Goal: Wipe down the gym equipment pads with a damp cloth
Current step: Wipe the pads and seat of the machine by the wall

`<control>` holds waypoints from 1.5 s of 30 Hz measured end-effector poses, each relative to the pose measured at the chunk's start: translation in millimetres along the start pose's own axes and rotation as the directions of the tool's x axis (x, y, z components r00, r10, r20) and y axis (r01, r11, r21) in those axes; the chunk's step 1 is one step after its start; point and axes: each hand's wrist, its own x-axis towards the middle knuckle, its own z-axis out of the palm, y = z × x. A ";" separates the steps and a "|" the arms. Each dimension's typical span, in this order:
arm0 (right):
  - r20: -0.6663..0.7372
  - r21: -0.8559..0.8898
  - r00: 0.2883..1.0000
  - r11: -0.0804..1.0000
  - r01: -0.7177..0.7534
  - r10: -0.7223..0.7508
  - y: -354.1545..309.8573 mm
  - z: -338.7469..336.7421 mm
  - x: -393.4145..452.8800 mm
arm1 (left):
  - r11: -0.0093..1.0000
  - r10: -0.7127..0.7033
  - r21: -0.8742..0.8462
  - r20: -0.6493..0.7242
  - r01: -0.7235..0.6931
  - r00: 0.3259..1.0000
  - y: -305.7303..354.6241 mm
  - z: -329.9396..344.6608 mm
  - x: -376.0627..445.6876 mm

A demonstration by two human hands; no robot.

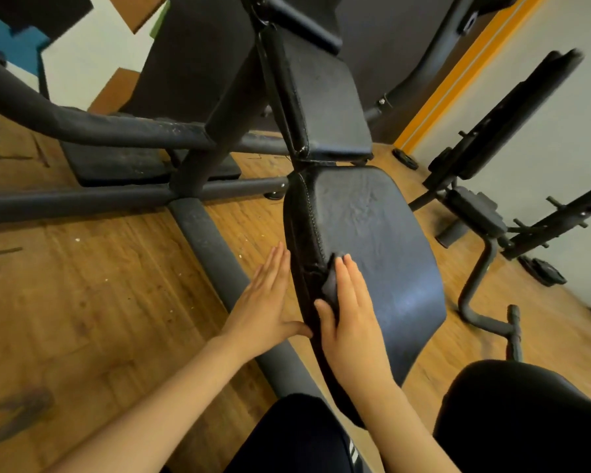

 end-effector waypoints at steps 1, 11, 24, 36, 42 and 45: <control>-0.029 -0.055 0.999 0.998 0.016 -0.018 2.6 2.5 -7.9 | 1.000 0.000 -0.016 0.004 0.000 1.000 0.2 1.1 -0.4; 0.046 -0.224 0.984 0.958 0.176 -0.170 -35.1 10.0 104.9 | 1.000 0.010 -0.024 -0.014 -0.011 1.000 1.2 0.5 5.2; 0.004 -0.101 0.992 0.987 0.125 -0.125 -28.7 7.6 92.5 | 1.000 0.017 0.002 -0.004 -0.017 1.000 -1.6 -4.9 9.8; -0.045 0.282 0.984 0.947 -0.155 0.174 7.3 -8.2 28.6 | 0.999 0.005 -0.033 -0.090 -0.008 0.996 1.1 -23.2 14.0; 0.032 0.233 0.988 0.960 -0.154 0.151 8.9 -11.8 43.6 | 1.000 -0.010 -0.011 -0.162 0.008 0.987 26.5 -25.5 33.0; 0.023 0.256 0.996 0.963 -0.087 0.084 2.1 -8.9 68.5 | 0.999 0.008 0.047 -0.189 0.001 0.982 28.3 -25.9 32.4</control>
